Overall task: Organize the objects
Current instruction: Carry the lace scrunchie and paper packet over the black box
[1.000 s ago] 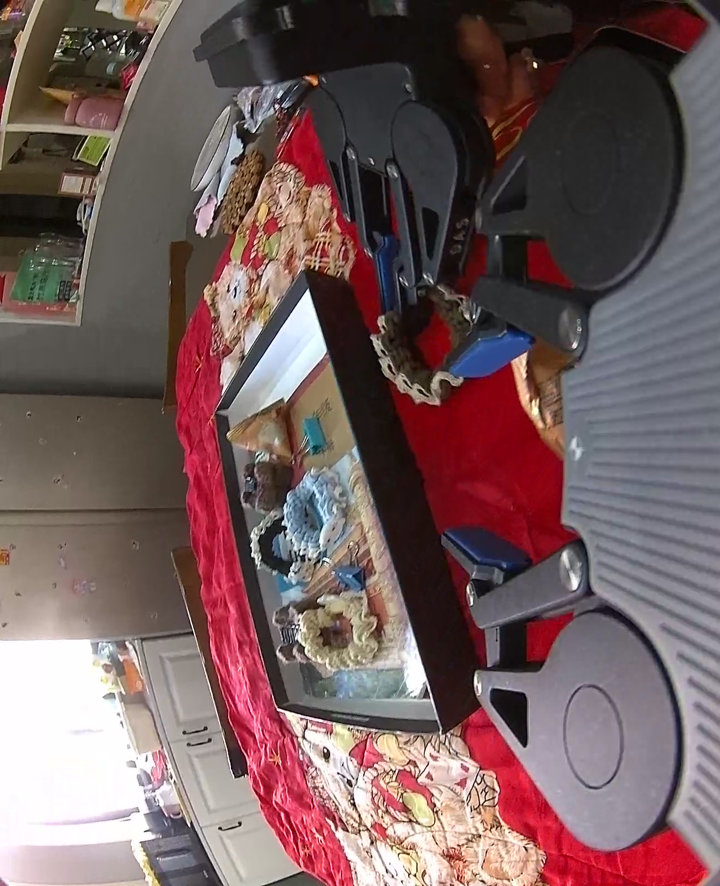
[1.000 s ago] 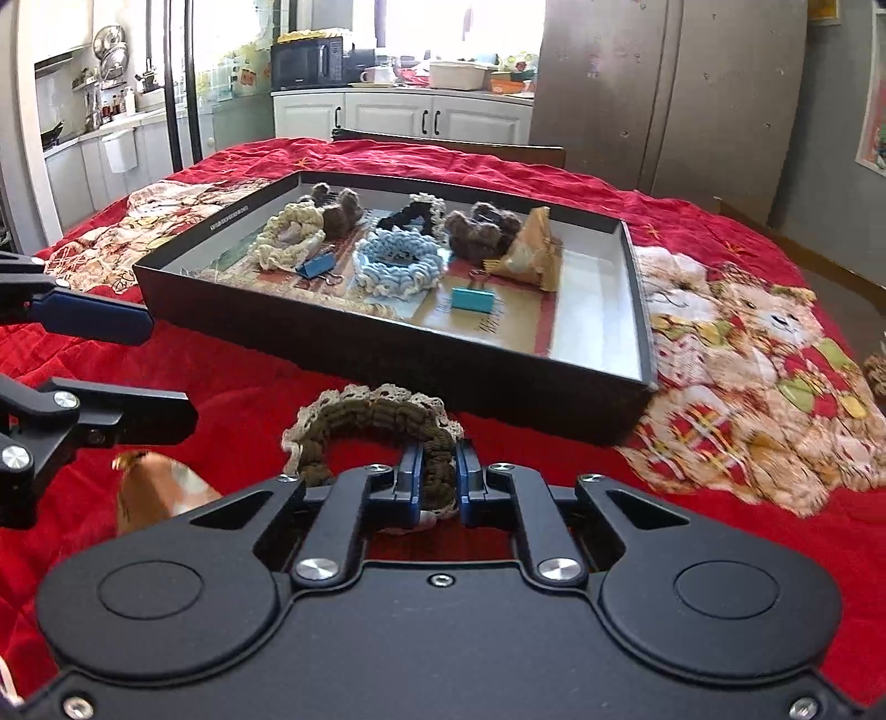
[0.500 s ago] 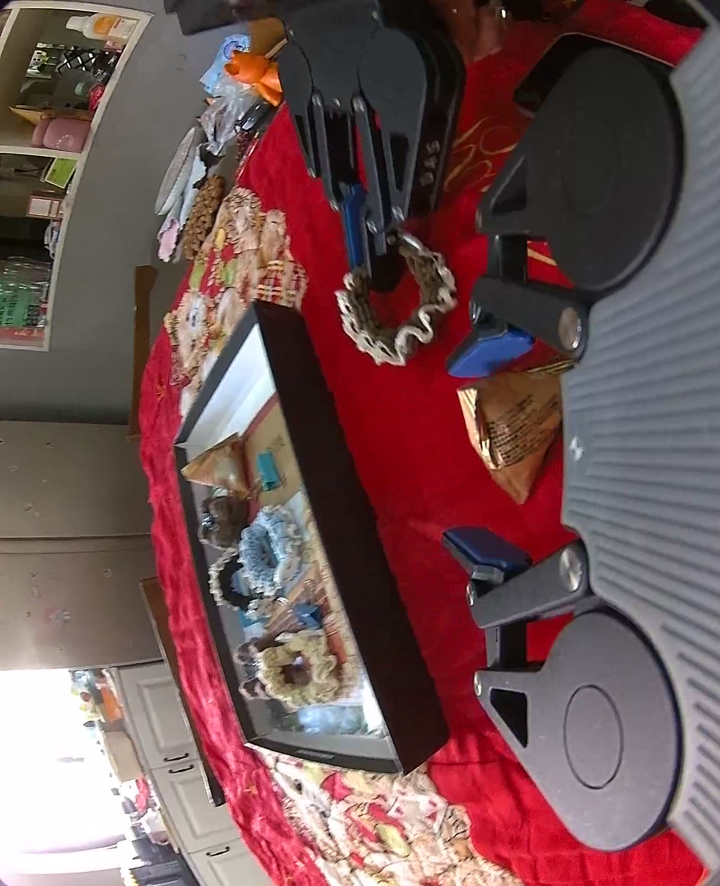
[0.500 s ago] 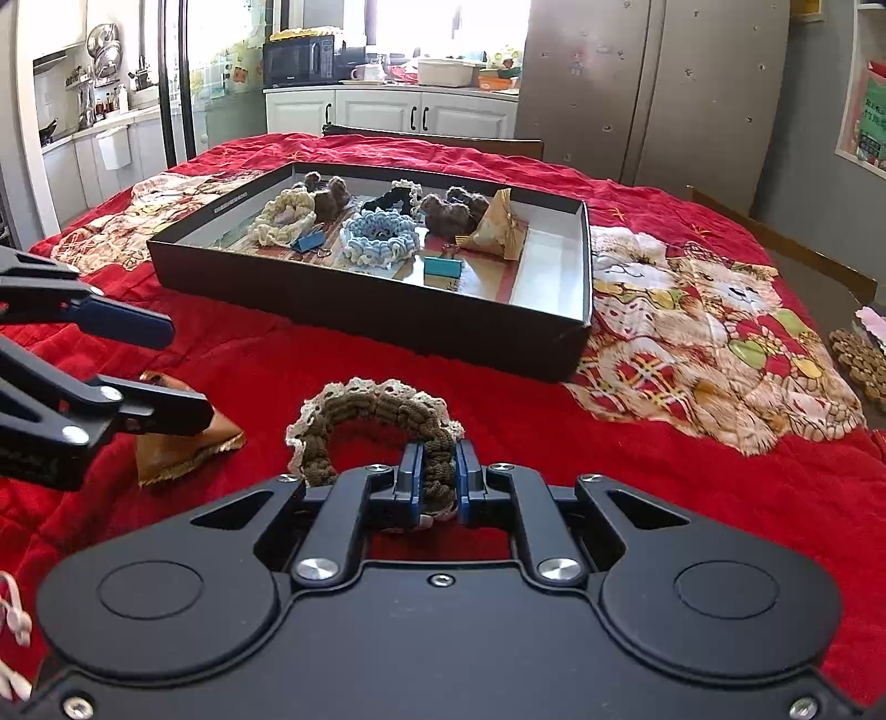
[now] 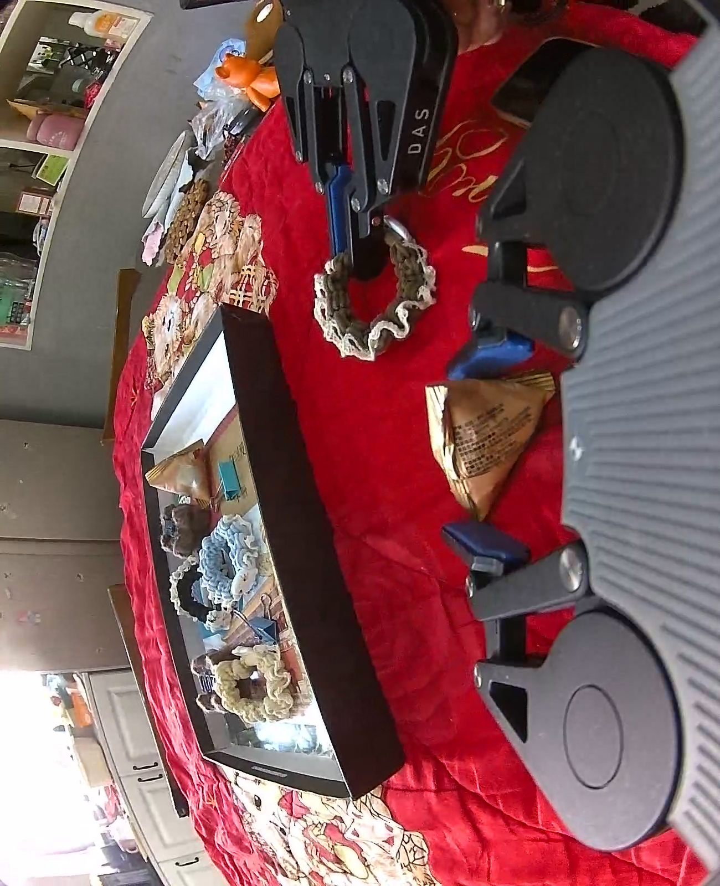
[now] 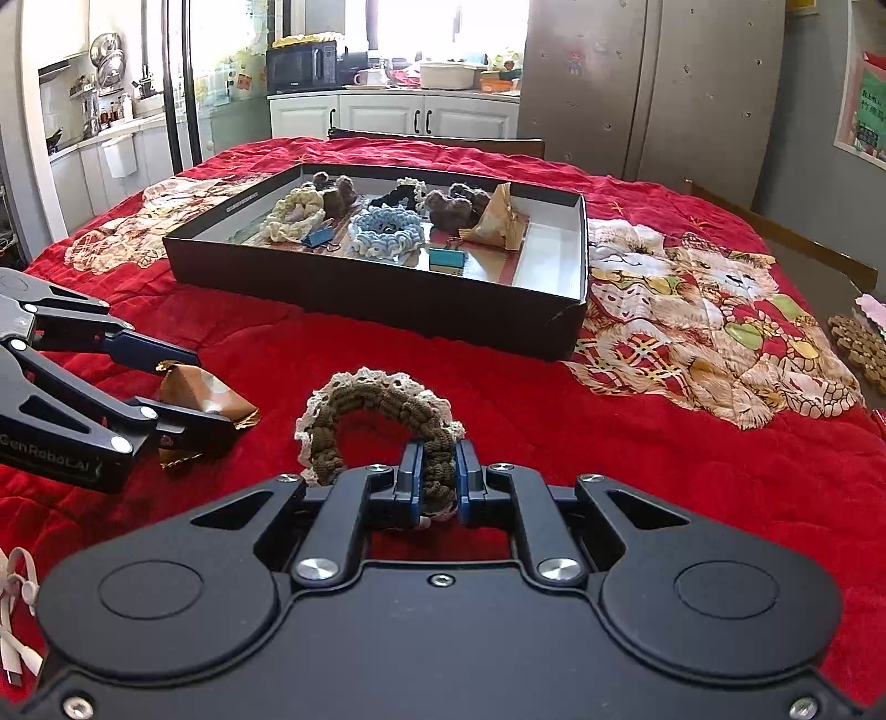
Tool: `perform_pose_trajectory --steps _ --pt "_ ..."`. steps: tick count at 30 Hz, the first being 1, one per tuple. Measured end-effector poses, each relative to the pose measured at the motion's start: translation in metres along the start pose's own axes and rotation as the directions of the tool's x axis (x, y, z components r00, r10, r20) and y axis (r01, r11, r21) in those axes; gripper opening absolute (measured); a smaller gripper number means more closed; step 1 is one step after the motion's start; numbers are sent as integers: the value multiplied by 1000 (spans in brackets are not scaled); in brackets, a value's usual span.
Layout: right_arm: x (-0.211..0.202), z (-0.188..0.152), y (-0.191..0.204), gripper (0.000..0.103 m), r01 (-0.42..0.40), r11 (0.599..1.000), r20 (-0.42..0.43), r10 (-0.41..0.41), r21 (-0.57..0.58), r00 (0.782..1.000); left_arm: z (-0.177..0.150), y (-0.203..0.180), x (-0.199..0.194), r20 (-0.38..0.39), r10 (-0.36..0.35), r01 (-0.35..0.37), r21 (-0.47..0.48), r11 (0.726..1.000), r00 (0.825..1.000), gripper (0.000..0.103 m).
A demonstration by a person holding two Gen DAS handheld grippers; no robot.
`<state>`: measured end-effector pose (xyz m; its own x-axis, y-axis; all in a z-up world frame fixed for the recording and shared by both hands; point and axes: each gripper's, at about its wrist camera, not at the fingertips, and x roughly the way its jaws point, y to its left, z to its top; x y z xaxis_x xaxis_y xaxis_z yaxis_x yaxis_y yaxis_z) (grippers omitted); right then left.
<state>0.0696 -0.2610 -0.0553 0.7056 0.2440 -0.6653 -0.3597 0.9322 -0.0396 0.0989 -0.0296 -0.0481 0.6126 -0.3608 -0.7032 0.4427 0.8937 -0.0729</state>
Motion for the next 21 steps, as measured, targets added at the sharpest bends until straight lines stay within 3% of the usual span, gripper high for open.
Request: perform_pose_trajectory --steps 21 --pt "-8 7 4 12 -7 1000 42 7 -15 999 0 6 -9 16 1 -1 -43 999 1000 49"
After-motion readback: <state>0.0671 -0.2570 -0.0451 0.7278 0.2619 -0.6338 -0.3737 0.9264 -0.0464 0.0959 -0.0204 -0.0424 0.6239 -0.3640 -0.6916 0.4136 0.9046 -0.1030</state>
